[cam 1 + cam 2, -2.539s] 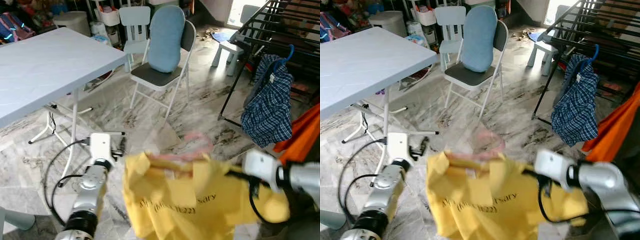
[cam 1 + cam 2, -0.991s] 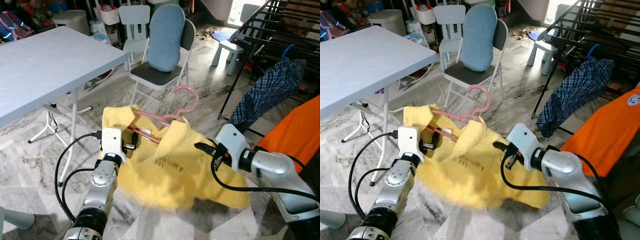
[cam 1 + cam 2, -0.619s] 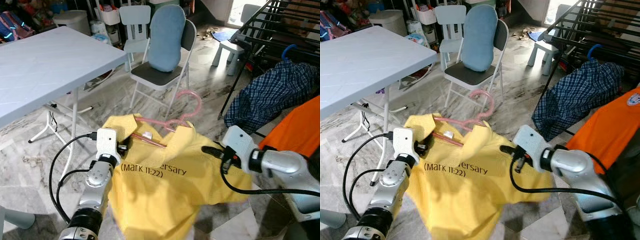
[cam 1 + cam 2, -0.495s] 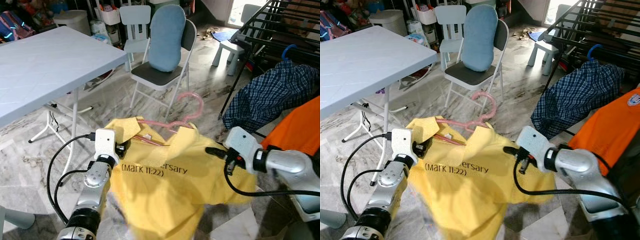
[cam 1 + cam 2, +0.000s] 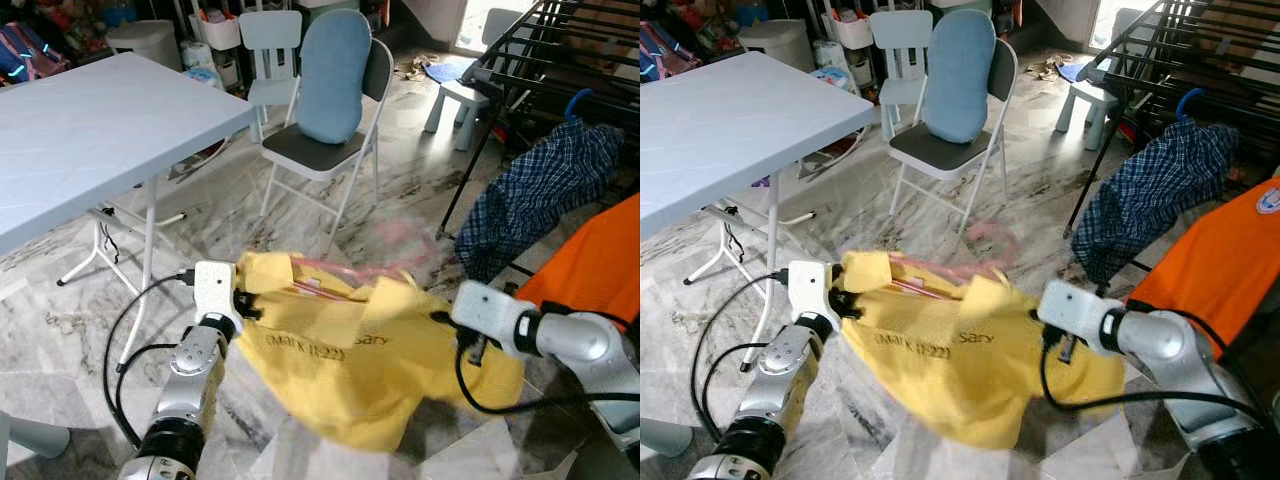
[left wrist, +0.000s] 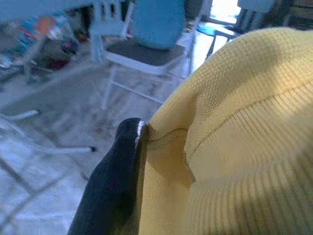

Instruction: Hang hanger

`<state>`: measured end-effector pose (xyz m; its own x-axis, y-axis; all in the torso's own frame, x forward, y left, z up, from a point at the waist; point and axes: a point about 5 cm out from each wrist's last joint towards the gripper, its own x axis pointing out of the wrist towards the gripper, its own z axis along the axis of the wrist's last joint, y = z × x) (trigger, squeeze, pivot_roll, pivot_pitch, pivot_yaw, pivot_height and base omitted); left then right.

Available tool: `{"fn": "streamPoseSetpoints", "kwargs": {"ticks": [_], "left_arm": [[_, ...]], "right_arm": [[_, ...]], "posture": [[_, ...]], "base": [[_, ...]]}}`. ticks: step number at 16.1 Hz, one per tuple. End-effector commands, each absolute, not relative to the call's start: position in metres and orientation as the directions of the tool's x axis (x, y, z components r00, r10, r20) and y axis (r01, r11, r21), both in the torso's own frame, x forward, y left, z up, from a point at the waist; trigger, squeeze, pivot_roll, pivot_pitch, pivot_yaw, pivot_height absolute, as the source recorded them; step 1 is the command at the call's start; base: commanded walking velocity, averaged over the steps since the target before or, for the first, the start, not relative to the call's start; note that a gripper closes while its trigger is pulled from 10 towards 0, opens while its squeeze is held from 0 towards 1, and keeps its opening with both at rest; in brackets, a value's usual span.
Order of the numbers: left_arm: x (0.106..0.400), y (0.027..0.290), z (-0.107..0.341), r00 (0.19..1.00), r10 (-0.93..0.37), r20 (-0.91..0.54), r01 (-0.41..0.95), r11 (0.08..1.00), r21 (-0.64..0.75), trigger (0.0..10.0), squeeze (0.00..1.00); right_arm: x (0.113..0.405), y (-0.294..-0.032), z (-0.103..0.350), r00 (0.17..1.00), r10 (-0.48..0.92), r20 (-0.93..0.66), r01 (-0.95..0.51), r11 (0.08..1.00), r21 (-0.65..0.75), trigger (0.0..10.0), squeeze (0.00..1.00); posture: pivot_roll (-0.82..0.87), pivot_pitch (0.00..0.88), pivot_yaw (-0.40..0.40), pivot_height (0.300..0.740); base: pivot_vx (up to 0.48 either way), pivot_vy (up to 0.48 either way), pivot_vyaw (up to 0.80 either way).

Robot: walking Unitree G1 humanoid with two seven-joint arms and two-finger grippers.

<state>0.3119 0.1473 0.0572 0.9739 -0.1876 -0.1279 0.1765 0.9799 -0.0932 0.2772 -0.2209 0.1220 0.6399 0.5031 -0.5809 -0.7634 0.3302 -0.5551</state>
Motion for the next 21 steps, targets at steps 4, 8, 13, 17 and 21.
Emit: {"fn": "streamPoseSetpoints", "kwargs": {"ticks": [4, 8, 13, 17, 21], "left_arm": [[0.317, 0.155, 0.069, 0.967, -0.222, -0.125, 0.198, 0.964, -0.178, 0.0, 0.00], [0.304, 0.129, 0.056, 0.854, -0.464, -0.235, 0.423, 0.882, -0.206, 0.0, 0.00], [0.299, 0.122, 0.078, 0.748, -0.648, -0.147, 0.583, 0.746, -0.321, 0.0, 0.00], [0.313, 0.153, 0.076, 0.855, -0.485, -0.183, 0.404, 0.846, -0.349, 0.0, 0.00], [0.308, 0.178, 0.051, 0.869, -0.370, -0.330, 0.267, 0.910, -0.317, 0.0, 0.00]], "right_arm": [[0.277, -0.243, 0.117, 0.637, 0.403, -0.657, -0.760, 0.192, -0.620, 10.0, 0.00], [0.295, -0.240, 0.122, 0.742, 0.365, -0.562, -0.655, 0.222, -0.722, 10.0, 0.00], [0.286, -0.252, 0.109, 0.700, 0.330, -0.633, -0.696, 0.117, -0.708, 10.0, 0.00], [0.272, -0.261, 0.112, 0.614, 0.389, -0.686, -0.770, 0.104, -0.630, 10.0, 0.00], [0.262, -0.271, 0.148, 0.560, 0.522, -0.644, -0.813, 0.195, -0.549, 10.0, 0.00]], "posture": [[-0.30, 0.000, 0.037, 0.740], [-0.30, 0.000, 0.035, 0.740], [-0.30, 0.000, 0.034, 0.740], [-0.30, 0.000, 0.037, 0.740], [-0.31, 0.000, 0.043, 0.740]], "base": [[0.000, 0.000, 0.00], [0.000, 0.000, 0.00], [0.000, 0.000, 0.00], [0.000, 0.000, 0.00], [0.000, 0.000, 0.00]]}}
